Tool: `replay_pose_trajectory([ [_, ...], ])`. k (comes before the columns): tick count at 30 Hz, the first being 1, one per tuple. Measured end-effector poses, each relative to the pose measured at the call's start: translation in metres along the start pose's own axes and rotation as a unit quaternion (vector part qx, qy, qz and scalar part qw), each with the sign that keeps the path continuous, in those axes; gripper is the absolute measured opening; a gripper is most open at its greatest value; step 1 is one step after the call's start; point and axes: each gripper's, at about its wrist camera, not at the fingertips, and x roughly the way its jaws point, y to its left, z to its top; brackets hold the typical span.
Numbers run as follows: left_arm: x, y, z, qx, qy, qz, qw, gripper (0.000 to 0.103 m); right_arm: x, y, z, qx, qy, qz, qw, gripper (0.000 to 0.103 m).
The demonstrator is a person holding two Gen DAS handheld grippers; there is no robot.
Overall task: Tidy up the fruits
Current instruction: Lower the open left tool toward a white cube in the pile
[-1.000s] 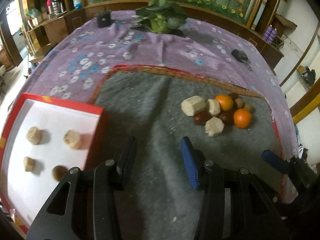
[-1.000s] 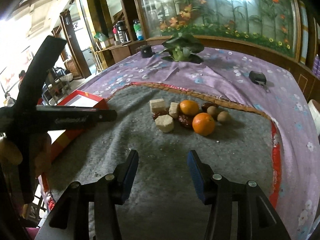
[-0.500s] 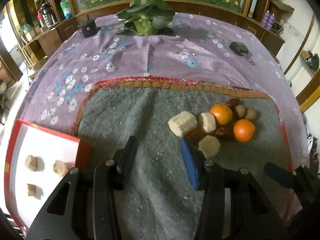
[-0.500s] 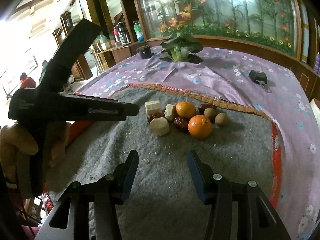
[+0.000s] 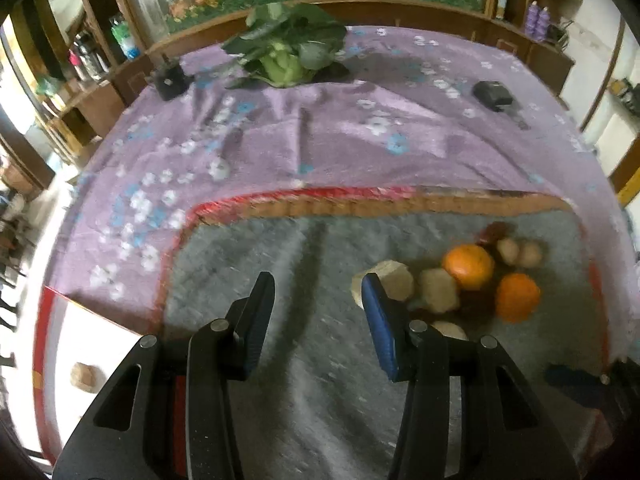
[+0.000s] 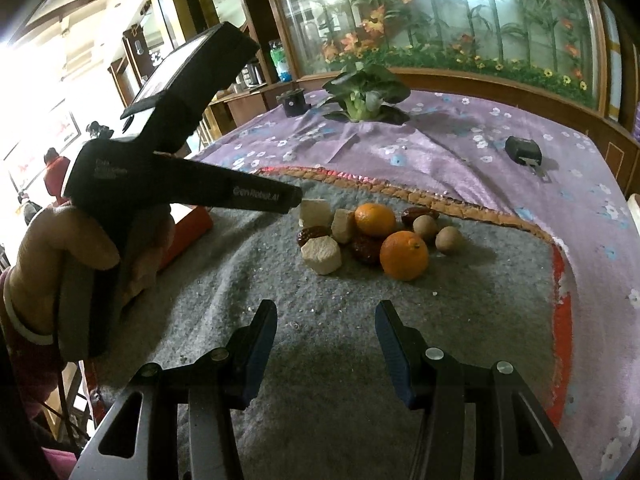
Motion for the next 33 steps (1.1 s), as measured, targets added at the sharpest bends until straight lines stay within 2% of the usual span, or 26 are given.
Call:
replay_pose_trajectory([
  [1, 0.007, 0.0, 0.003, 0.002, 0.006, 0.018, 0.9998, 0.045, 0.001, 0.0, 0.0, 0.002, 0.001, 0.002, 1.0, 0.05],
  [3, 0.025, 0.005, 0.01, -0.006, 0.034, 0.023, 0.9991, 0.045, 0.002, 0.0, 0.001, 0.003, 0.0, 0.004, 1.0, 0.05],
  [5, 0.032, 0.011, 0.013, -0.024, 0.047, 0.011, 0.9986, 0.045, 0.002, 0.001, 0.001, 0.002, 0.001, 0.004, 1.0, 0.05],
  [11, 0.019, 0.029, 0.016, -0.055, 0.039, -0.024, 0.9974, 0.045, 0.003, 0.0, 0.002, 0.003, -0.001, 0.011, 1.0, 0.05],
  [14, 0.016, 0.026, 0.016, -0.059, 0.048, -0.059, 0.9954, 0.045, 0.006, 0.0, 0.001, 0.004, 0.003, 0.013, 1.0, 0.05],
  [17, 0.011, 0.019, 0.016, -0.062, 0.048, -0.07, 0.9944, 0.045, 0.008, 0.0, 0.001, 0.003, 0.005, 0.014, 1.0, 0.05],
  [19, 0.007, 0.019, 0.017, -0.082, 0.046, -0.092, 0.9913, 0.045, 0.008, 0.0, 0.001, 0.005, 0.005, 0.016, 1.0, 0.05],
  [23, -0.001, 0.019, 0.022, -0.104, 0.034, -0.099, 0.9891, 0.045, 0.009, 0.001, -0.001, 0.004, 0.009, 0.019, 1.0, 0.05],
  [30, 0.013, -0.002, 0.019, -0.095, 0.065, -0.124, 0.9856, 0.045, 0.009, 0.0, -0.002, 0.003, 0.011, 0.023, 1.0, 0.05],
  [33, 0.017, -0.009, 0.017, -0.095, 0.07, -0.119, 0.9858, 0.045, 0.009, -0.001, -0.002, 0.005, 0.011, 0.023, 1.0, 0.05],
])
